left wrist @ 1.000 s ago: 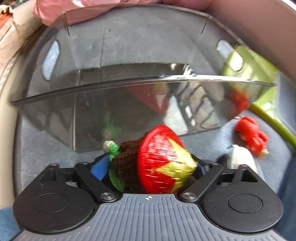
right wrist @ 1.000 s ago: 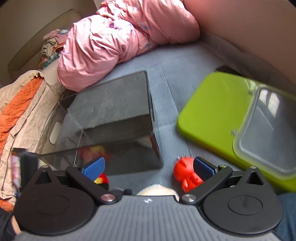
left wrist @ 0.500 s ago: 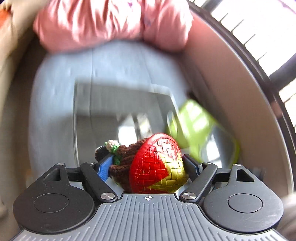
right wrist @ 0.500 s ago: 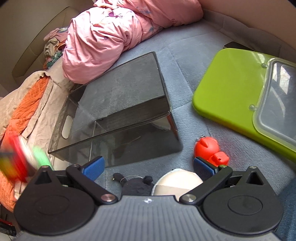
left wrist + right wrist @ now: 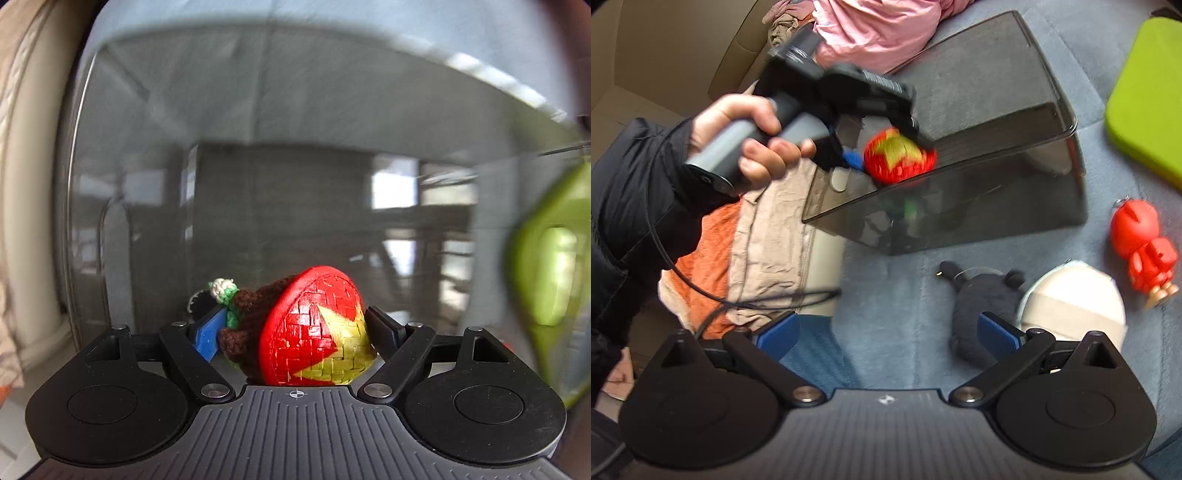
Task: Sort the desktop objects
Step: 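Carry the strawberry toy into the clear box and open the left tool, then grasp the black plush toy with the right tool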
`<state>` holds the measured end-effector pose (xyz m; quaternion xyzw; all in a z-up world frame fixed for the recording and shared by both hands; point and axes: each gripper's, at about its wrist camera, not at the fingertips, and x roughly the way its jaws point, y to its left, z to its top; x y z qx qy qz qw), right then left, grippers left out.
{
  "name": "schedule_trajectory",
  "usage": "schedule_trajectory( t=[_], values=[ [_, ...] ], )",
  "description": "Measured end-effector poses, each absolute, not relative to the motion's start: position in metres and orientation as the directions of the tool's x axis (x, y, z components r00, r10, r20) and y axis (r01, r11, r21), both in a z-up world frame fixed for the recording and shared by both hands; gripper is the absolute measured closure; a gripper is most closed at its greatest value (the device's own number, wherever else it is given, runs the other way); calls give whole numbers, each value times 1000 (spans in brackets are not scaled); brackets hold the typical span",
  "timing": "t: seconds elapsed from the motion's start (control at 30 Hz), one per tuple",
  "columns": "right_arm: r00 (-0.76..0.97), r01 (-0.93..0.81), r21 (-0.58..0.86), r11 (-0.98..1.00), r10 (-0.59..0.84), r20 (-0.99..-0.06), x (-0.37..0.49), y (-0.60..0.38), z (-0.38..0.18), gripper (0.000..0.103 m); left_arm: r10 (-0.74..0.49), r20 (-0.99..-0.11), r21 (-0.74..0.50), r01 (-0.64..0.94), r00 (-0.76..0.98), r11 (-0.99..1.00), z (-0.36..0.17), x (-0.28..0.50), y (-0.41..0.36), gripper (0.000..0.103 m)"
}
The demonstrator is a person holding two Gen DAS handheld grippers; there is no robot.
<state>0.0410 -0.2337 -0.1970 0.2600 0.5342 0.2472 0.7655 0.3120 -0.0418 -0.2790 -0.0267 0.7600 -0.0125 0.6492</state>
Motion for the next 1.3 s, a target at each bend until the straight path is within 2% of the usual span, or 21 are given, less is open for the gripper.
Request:
schedule_trajectory(
  t=[0.23,0.43,0.6,0.7,0.8,0.9,0.97,1.13,1.2,1.3],
  values=[
    [313,-49,646,762,625,-715,44,-245,-210,0,20,-984,23,-15,-178,1000,-298,313,-59,14],
    [309,-69,646,760,632,-710,42,-243,-209,0,45,-969,31,61,-244,998,-292,307,-76,8],
    [324,-98,639,763,631,-704,42,-240,-203,0,13,-985,-7,112,-172,994,-238,284,-67,6],
    [345,-125,616,778,616,-708,41,-239,-195,0,-45,-998,-52,184,-44,982,-189,259,-57,4],
    [405,-123,518,847,519,-753,37,-250,-183,0,-183,-983,-169,261,31,950,-150,216,-50,3],
    [450,-122,372,920,386,-806,32,-259,-173,0,-382,-919,-345,269,99,899,-137,170,-31,0],
    [458,-171,251,953,303,-836,30,-252,-167,0,-456,-876,-408,264,157,874,-139,142,-18,0],
    [377,-442,59,895,245,-893,38,-185,-183,0,-401,-896,-369,182,192,911,-190,89,-2,0],
    [307,-515,35,856,223,-925,51,-157,-200,2,-380,-912,-360,145,156,922,-205,77,7,0],
    [195,-564,31,825,171,-966,74,-121,-232,6,-415,-898,-392,167,144,905,-204,59,25,0]
  ],
)
